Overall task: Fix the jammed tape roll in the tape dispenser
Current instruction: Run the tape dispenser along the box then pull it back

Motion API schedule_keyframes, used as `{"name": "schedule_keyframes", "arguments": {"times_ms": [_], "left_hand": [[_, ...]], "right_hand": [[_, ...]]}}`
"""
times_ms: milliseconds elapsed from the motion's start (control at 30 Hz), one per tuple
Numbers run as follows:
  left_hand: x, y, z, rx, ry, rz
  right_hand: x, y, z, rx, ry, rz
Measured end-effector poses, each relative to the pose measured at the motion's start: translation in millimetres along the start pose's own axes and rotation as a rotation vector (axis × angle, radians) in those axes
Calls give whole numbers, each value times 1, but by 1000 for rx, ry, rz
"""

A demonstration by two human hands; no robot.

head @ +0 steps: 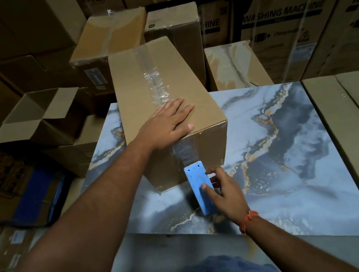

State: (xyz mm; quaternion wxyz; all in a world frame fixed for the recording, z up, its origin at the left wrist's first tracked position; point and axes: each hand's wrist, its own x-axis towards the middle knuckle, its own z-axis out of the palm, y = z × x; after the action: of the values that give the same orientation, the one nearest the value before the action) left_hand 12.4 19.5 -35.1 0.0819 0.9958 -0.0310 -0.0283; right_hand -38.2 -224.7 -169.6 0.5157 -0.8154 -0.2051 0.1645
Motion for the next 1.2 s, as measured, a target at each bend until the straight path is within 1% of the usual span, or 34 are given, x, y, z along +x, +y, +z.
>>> {"name": "schedule_keyframes", "arguments": {"times_ms": [233,367,467,567,633,900,1200], "left_hand": [[0,0,0,8,2,-4],[0,0,1,11,4,-6],[1,-1,2,18,8,-1],[1,-1,1,17,2,1],[0,0,0,16,1,-2],[-1,1,-1,17,6,9],[1,-3,1,8,-11,9]], "right_hand": [[-6,10,2,-63,-43,74],[-7,11,4,29,-99,71],[-5,13,6,98,-145,33],[-4,15,8,135,-153,-8],[-4,13,10,173,-155,-2],[-13,9,15,285,-66,1],[-29,2,16,332,27,28]]}}
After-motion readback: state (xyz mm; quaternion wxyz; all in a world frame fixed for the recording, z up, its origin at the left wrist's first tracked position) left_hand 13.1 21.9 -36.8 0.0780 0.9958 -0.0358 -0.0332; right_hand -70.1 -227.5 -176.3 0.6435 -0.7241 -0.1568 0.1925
